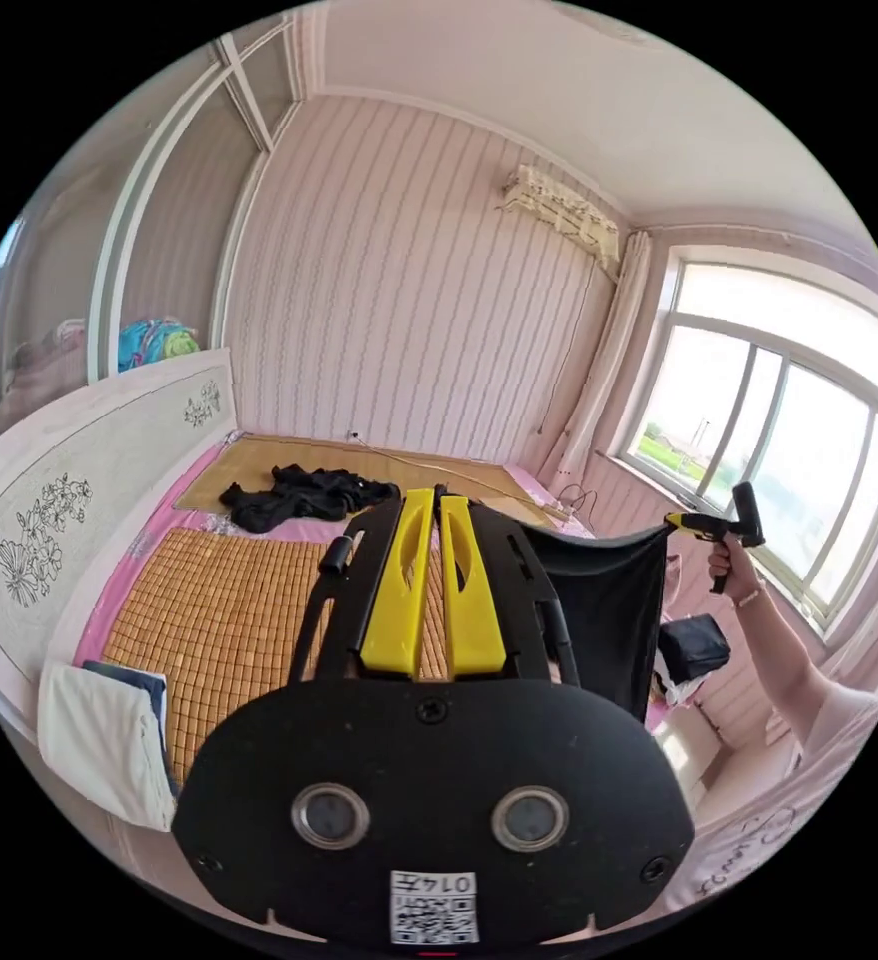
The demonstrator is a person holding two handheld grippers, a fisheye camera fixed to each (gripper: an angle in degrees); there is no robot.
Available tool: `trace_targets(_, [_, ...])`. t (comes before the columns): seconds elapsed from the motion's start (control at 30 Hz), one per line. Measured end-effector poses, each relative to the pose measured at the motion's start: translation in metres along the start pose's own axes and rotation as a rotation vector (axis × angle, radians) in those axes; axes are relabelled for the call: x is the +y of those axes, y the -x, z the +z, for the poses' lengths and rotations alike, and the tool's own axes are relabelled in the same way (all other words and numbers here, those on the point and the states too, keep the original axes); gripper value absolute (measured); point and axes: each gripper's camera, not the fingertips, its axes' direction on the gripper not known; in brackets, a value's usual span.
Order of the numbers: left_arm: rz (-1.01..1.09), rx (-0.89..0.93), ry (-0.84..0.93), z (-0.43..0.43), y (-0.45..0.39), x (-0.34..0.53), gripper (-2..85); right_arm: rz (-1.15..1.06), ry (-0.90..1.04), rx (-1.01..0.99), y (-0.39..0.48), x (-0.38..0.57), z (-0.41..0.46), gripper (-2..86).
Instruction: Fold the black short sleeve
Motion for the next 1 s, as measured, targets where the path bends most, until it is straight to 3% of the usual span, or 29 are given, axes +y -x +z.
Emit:
trace_targets(0.17, [0.014, 0.047, -0.265, -0.03, -0.02, -0.079, -1.0, -0.203, -0.347, -0.022, 0.051, -0.056, -0.065, 0.6])
trace_targets(0.3, [0.136, -0.008, -0.215, -0.024, -0.029, -0.067, -1.0, -0.333, -0.344, -0.002, 0.063, -0.051, -0.068, 0.6])
trace_targets(0.53, [0.185, -0.078, 0.219, 0.102, 0.018, 0.08, -1.0, -0.204, -0.067, 0.054, -0.025, 0.034, 0.033, 0.6])
trace_targets(0.77, [0.043, -0.052, 0.611, 0.228, 0.067, 0.259, -0.9, 0.341, 0.188, 0.048, -0.173, 0.151, 0.163, 0.6])
trace_targets(1.0, [0.06, -0.05, 0.82, 0.255, 0.071, 0.348, -1.0, 0.554, 0.35, 0.076, -0.219, 0.211, 0.209, 0.6])
